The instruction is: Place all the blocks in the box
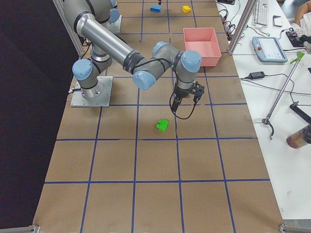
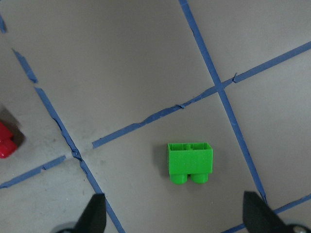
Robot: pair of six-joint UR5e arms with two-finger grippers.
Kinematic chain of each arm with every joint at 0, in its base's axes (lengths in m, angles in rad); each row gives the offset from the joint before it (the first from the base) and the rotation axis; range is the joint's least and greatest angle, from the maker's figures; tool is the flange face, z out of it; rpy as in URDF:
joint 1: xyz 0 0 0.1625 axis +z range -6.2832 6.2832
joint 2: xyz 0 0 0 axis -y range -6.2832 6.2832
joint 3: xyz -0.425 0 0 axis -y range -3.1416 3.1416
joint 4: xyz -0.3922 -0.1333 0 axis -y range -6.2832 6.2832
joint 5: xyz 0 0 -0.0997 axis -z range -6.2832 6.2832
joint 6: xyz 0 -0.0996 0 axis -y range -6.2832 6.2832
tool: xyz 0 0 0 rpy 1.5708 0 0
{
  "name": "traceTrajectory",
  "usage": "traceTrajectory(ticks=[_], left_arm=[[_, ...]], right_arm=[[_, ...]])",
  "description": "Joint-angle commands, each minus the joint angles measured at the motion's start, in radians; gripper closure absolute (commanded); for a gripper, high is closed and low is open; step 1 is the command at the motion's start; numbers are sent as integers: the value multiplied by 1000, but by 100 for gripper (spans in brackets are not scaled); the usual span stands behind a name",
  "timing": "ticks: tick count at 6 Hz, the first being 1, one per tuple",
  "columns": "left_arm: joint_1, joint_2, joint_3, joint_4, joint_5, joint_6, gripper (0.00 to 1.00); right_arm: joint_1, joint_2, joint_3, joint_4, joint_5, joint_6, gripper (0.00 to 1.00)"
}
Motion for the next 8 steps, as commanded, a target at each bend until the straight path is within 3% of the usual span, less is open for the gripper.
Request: traceTrajectory(ticks=[1, 2, 3, 8], left_arm=[[4, -28, -3, 22, 3, 69, 4], [5, -29, -6, 22, 15, 93, 4], [37, -31, -17, 28, 28, 136, 4], [96, -91, -116, 192, 28, 178, 5]], right_arm=[[-10, 12, 225, -308, -2, 0, 1], [-12, 12, 305, -402, -2, 0, 1], [-26, 18, 315, -426, -5, -1, 1], [-78, 89, 318, -424, -30, -38, 1]])
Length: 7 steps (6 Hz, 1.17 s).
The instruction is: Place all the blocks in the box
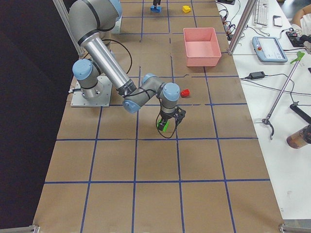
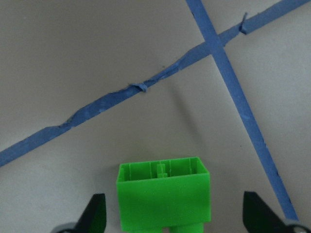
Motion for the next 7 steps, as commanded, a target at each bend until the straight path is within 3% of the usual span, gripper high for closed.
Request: traceTrajectory(ticks=[1, 2, 3, 4, 5, 6, 7], left_arm=[[2, -22, -9, 44, 1, 5, 17], [2, -23, -8, 46, -5, 5, 53], [2, -25, -3, 46, -5, -3, 65], [-2, -7, 12, 31, 5, -6, 74], [-30, 1, 73, -50, 1, -18, 76], [-99, 10, 183, -157, -19, -27, 76], [-223, -5, 324, -272, -90, -27, 76]], right_arm=[[-1, 6, 0, 3, -1, -2, 1], [-1, 7, 1, 5, -1, -2, 1], [-1, 23, 8, 5, -1, -2, 1], [-1, 29, 26, -1, 0, -2, 1], [-1, 30, 26, -3, 0, -2, 1], [-1, 30, 26, -3, 2, -2, 11], [-1, 30, 23, -1, 3, -1, 37]])
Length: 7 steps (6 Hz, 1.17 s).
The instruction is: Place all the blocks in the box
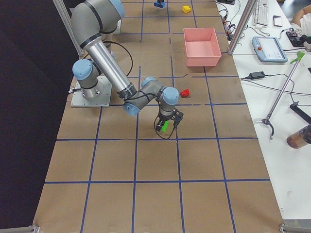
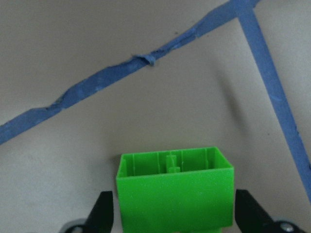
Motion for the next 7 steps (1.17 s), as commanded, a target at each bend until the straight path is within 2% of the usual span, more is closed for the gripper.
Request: traceTrajectory(ticks=[1, 2, 3, 4, 5, 6, 7], left_arm=[[-239, -54, 281, -234, -60, -3, 76], [-365, -103, 400, -268, -61, -3, 76], [-481, -149, 477, -253, -128, 0, 76], [-564, -186, 536, -243, -146, 12, 75], [-644, -237, 548, -117, -146, 15, 73], [-715, -293, 547, -31, -143, 15, 73], [-743, -320, 538, 14, -137, 8, 73]], right_arm=[[0, -1, -6, 1, 5, 1, 45], [0, -4, -9, 2, 8, 1, 51], [2, -16, -34, 9, 2, 4, 52], [12, -27, -99, 30, 2, 4, 51], [30, -35, -189, 133, 12, 1, 51], [78, -42, -316, 306, 12, 1, 51], [150, -47, -447, 450, 11, 1, 51]])
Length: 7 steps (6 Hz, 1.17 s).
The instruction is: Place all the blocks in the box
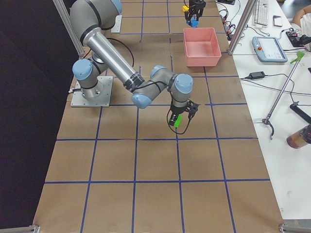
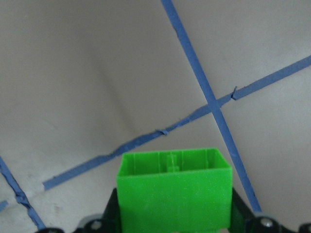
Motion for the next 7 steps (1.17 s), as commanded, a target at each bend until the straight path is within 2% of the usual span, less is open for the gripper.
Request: traceTrajectory(ticks=[1, 2, 4, 5, 6, 7], left_arm=[[-42, -39, -7, 59, 3, -2, 59], [-42, -31, -6, 62, 6, 0, 1], [-6, 1, -17, 59, 35, -3, 1], [118, 36, -26, 43, 38, -8, 1], [260, 82, -38, -83, 40, -6, 1], [384, 83, -40, -99, 34, -2, 1]], right_arm=[[124, -7, -202, 247, -3, 0, 51], [234, -7, -274, 337, 0, 0, 51], [417, -45, -281, 331, 1, 21, 51], [465, -45, -284, 332, 6, 109, 51], [519, -36, -286, 318, 41, 179, 51], [562, -20, -287, 312, 49, 258, 51]])
